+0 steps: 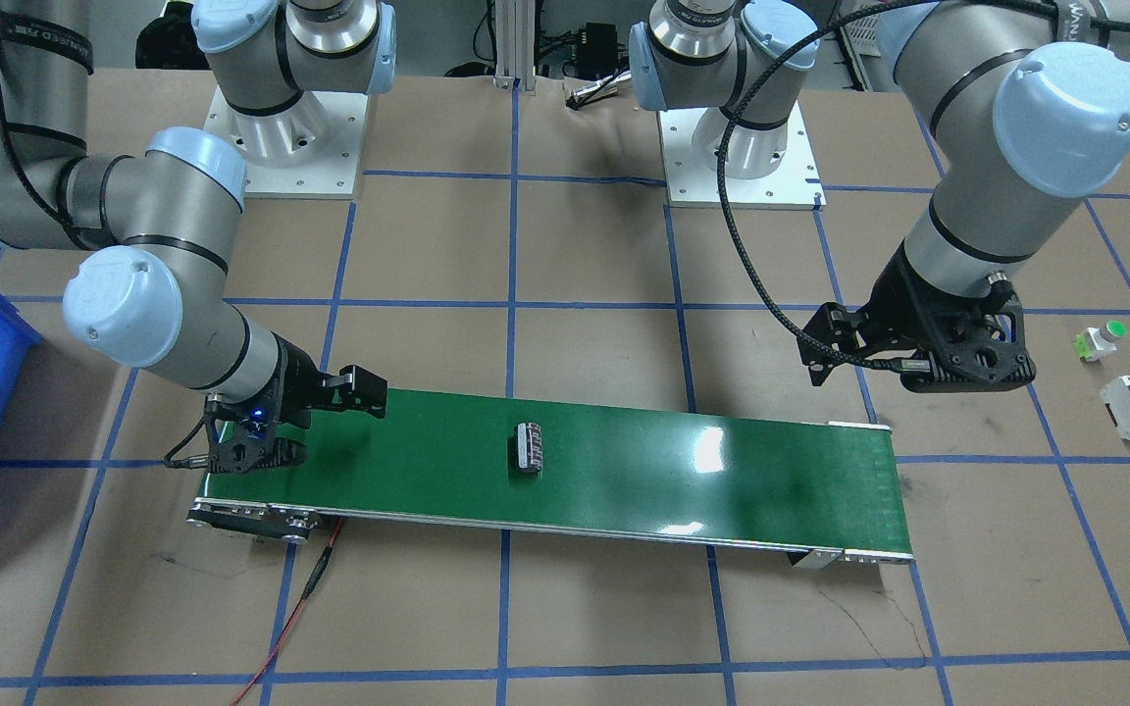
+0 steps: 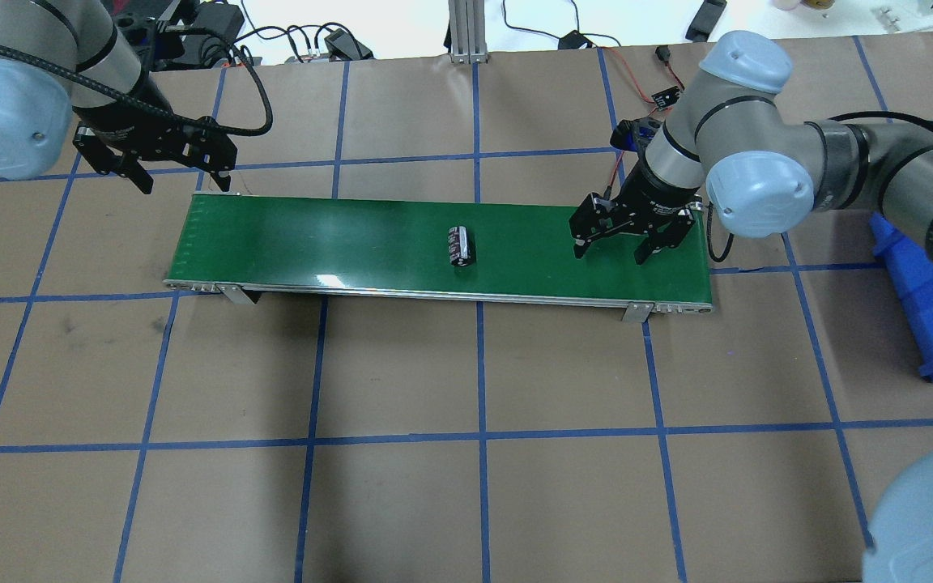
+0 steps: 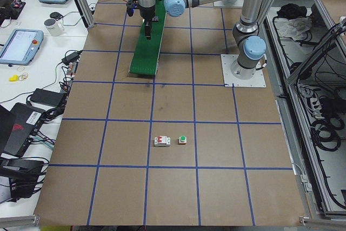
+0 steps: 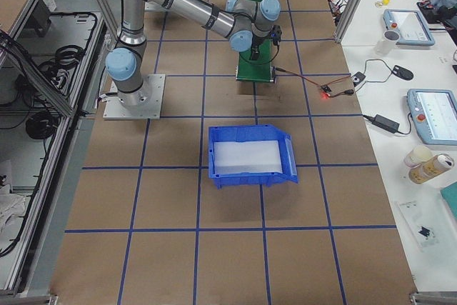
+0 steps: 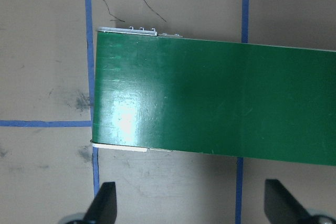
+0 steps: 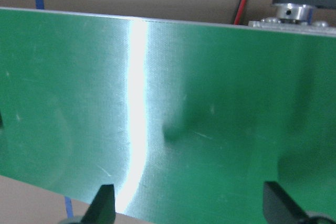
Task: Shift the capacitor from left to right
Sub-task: 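Hold the right gripper open over the belt as the capacitor rides toward it, then close the right gripper on the capacitor on the belt and lift it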
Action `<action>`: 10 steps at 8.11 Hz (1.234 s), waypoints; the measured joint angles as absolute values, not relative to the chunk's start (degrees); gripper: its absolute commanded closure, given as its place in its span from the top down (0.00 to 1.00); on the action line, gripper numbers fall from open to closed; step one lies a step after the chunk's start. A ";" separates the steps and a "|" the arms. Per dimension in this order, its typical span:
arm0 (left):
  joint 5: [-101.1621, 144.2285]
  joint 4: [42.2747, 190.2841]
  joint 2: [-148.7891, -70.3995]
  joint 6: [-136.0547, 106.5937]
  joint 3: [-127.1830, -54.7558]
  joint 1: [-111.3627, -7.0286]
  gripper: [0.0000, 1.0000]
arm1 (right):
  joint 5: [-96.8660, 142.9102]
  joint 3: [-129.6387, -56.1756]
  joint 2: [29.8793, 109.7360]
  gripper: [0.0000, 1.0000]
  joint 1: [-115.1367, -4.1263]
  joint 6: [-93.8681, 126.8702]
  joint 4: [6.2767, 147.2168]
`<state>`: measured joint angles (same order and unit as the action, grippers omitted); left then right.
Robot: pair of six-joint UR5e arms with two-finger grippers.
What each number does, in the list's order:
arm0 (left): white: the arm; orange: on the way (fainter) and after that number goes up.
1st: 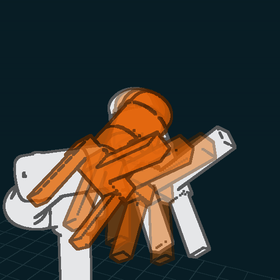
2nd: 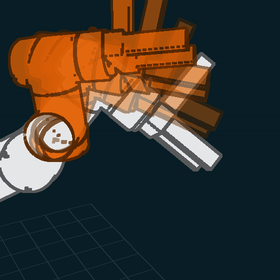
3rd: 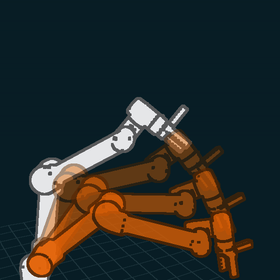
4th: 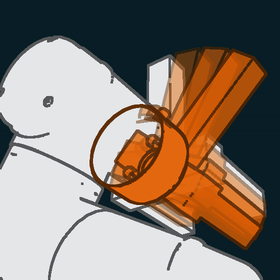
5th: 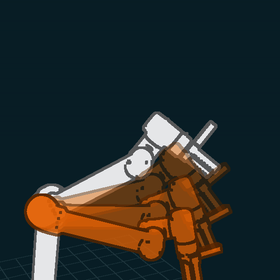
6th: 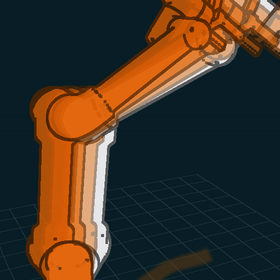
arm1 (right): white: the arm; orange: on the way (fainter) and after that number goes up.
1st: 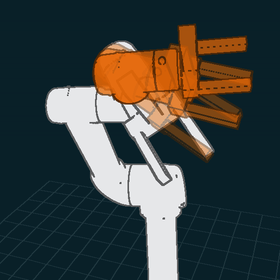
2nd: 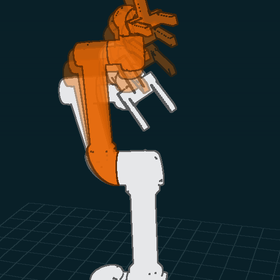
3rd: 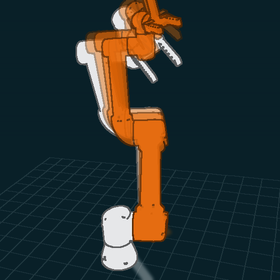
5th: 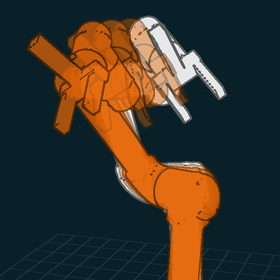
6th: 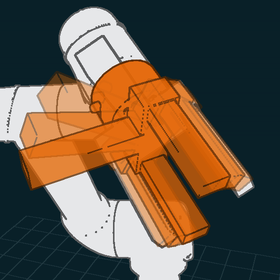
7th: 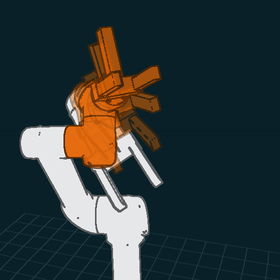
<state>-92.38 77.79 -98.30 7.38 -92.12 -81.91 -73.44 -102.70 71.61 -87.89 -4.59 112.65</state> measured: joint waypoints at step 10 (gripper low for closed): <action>-92.26 77.71 -98.49 7.29 -92.20 -81.99 1.00 | -74.57 -102.68 71.43 0.87 -93.42 4.13 118.24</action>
<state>-92.26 77.71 -98.49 7.29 -92.20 -81.99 -74.57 -102.68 71.43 -93.42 4.13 118.24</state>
